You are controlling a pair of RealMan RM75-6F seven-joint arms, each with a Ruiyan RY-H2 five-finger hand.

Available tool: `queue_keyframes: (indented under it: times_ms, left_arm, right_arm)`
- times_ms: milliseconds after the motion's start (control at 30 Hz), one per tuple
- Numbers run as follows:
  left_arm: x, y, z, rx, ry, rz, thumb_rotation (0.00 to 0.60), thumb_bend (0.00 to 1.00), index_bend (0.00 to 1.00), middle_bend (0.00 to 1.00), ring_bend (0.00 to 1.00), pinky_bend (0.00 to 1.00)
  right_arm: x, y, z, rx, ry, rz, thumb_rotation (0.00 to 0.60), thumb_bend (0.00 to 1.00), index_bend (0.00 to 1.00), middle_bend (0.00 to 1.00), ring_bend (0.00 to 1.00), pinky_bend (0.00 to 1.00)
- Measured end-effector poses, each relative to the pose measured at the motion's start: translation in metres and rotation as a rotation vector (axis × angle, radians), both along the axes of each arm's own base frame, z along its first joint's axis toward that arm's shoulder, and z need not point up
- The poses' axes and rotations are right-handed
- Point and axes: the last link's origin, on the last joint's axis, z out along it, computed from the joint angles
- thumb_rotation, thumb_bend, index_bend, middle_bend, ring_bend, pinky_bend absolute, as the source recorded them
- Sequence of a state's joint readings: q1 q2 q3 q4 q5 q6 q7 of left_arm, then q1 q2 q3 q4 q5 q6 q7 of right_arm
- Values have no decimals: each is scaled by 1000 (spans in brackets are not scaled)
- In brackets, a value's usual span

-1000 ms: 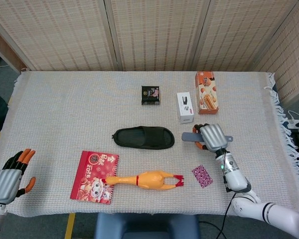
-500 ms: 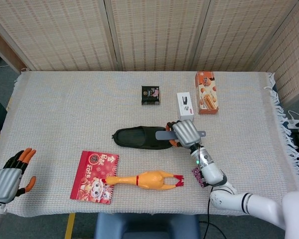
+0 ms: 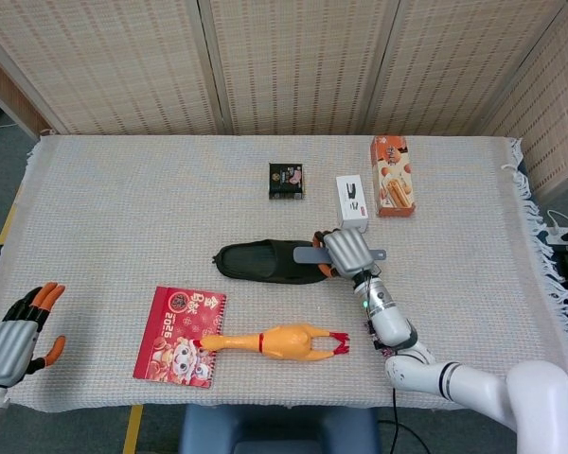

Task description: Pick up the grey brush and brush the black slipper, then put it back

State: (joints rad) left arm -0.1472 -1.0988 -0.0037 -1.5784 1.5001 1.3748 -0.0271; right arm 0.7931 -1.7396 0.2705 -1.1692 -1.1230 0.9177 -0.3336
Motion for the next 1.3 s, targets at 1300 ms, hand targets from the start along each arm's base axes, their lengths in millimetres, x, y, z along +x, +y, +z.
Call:
queue_keyframes:
  times_ms: [1300]
  left_arm:
    - [3,-1,3,0,-13,-13,600,447,0,0,0,147]
  right_arm:
    - [39,4,-27,29,-25,50,600,474,781,528,509,766]
